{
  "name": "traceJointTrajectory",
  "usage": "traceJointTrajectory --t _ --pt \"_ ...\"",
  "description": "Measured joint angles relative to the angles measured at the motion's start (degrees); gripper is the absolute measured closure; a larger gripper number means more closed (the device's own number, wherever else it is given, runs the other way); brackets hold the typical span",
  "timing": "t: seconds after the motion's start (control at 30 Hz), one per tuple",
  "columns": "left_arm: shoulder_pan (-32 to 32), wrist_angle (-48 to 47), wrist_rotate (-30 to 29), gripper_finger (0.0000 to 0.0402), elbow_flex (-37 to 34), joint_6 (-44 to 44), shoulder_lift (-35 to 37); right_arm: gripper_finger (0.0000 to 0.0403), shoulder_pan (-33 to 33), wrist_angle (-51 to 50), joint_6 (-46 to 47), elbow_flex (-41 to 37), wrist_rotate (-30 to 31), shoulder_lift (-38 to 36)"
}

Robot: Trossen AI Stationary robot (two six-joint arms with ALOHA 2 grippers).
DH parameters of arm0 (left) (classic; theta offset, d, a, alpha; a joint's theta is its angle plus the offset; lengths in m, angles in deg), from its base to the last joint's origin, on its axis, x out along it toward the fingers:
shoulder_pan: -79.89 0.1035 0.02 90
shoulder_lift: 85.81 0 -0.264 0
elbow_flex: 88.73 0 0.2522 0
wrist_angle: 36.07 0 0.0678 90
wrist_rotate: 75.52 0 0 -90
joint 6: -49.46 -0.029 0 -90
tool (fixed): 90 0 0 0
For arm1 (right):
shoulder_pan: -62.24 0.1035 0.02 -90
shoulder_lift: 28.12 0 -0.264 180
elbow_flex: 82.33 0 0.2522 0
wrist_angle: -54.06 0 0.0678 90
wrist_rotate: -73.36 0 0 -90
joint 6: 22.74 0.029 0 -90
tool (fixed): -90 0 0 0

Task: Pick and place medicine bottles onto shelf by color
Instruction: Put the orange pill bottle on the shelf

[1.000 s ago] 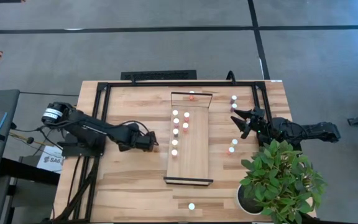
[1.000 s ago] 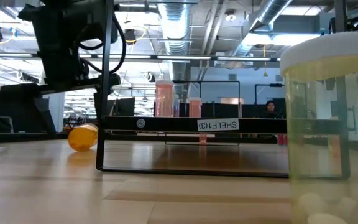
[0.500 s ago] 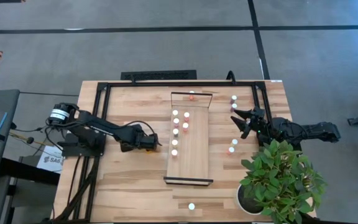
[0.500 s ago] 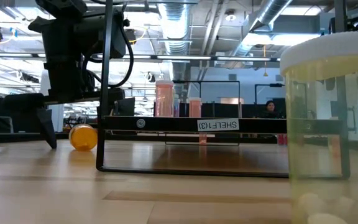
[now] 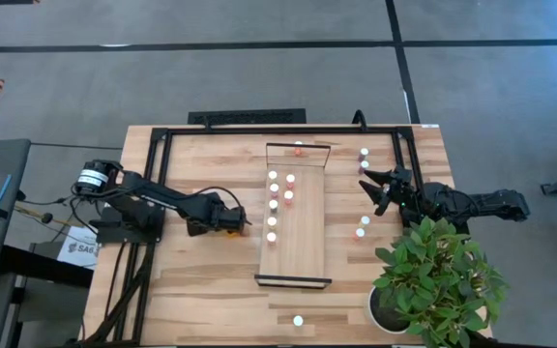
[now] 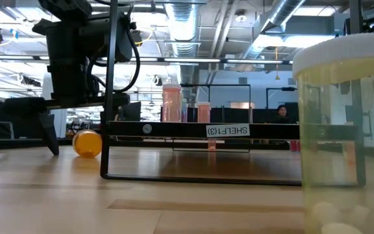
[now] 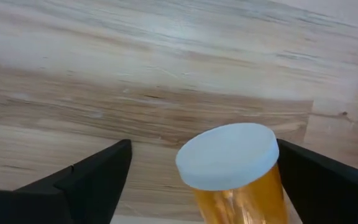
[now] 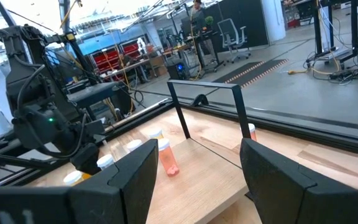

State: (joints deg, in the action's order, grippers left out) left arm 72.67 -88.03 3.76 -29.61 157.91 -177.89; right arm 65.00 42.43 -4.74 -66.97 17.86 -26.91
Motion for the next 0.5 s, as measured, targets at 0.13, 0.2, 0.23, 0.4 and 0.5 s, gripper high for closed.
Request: traceJointTrajectory --t 0.13,0.2,0.23,0.4,0.5 --pt "0.02 -0.57 1.2 0.0068 -0.04 2.01 0.02 0.0152 0.0 0.0 0.0 0.0 0.0 0.0" --pt "0.02 -0.75 1.73 0.0092 -0.07 2.23 0.01 0.0152 -0.01 0.0 0.0 -0.01 0.0 0.0" --pt "0.02 -0.84 1.98 0.0105 -0.09 2.22 0.0 0.0152 0.0 0.0 0.02 -0.01 0.0 0.0" --pt "-0.02 -2.57 3.41 0.0163 1.15 2.36 -0.16 0.0152 -0.02 0.0 0.02 -0.02 0.0 0.0" --pt "-0.12 -3.6 5.41 0.0192 2.67 2.43 -0.42 0.0152 -0.02 0.0 0.01 -0.02 0.0 0.0"
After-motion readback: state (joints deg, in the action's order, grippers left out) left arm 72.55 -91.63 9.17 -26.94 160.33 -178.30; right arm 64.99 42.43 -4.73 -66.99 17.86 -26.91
